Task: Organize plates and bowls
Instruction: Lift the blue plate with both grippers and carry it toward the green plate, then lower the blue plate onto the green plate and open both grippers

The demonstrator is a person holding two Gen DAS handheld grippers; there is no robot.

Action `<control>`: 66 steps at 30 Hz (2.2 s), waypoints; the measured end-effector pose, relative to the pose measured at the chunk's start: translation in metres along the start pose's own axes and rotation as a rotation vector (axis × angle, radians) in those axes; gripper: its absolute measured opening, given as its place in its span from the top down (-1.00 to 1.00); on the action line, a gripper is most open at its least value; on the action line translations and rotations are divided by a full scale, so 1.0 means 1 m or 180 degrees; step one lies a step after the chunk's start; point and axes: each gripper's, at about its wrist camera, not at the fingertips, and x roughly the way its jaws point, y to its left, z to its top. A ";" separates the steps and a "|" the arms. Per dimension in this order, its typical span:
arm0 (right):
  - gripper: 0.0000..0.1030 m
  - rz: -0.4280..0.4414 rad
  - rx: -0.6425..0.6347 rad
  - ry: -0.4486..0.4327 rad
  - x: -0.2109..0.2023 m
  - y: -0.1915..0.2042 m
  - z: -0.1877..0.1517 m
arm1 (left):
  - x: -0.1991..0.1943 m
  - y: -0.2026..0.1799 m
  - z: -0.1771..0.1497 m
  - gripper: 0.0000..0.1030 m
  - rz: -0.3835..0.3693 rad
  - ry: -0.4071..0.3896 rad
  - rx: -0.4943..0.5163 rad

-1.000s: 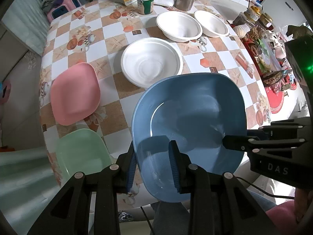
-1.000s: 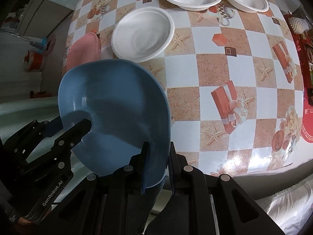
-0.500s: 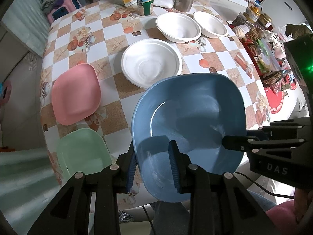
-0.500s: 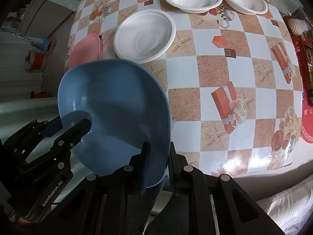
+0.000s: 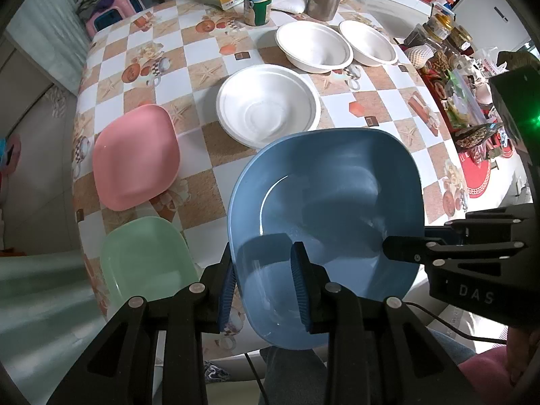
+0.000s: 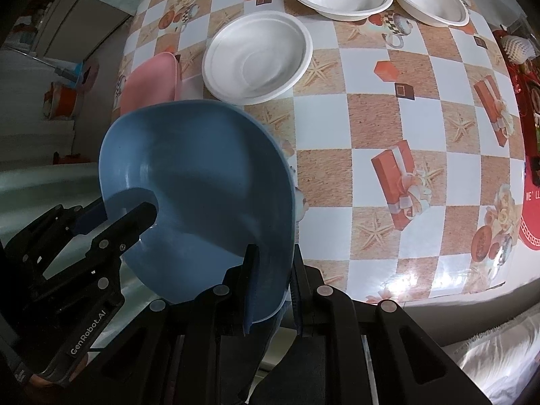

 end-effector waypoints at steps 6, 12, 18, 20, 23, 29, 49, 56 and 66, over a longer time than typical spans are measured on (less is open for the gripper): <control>0.61 0.0006 0.0004 0.0018 0.002 0.002 -0.001 | 0.000 0.001 -0.001 0.35 0.0004 0.0001 -0.0002; 0.61 -0.0005 -0.0005 0.0020 0.003 0.004 -0.001 | 0.000 0.002 -0.001 0.35 0.0001 0.0000 -0.0004; 0.61 -0.0012 -0.0012 0.0027 0.005 0.005 -0.002 | 0.000 0.003 -0.002 0.35 0.0001 0.0002 -0.0006; 0.61 -0.0012 -0.0016 0.0029 0.005 0.006 -0.002 | 0.001 0.004 -0.003 0.35 0.0001 0.0000 -0.0007; 0.61 -0.0012 -0.0011 0.0029 0.005 0.006 -0.002 | 0.001 0.004 -0.003 0.35 0.0000 0.0002 -0.0007; 0.61 -0.0013 -0.0020 0.0038 0.006 0.007 -0.003 | 0.001 0.005 -0.003 0.35 0.0000 0.0005 -0.0010; 0.61 -0.0035 -0.0096 0.0113 0.014 0.018 -0.001 | 0.000 0.019 -0.009 0.35 -0.0007 -0.0004 -0.0072; 0.61 -0.0034 -0.0130 0.0125 0.018 0.030 0.001 | -0.003 0.031 -0.013 0.35 0.0009 -0.0011 -0.0107; 0.61 -0.0066 -0.0200 0.0115 0.020 0.051 0.004 | -0.008 0.052 -0.020 0.35 -0.0002 -0.0062 -0.0201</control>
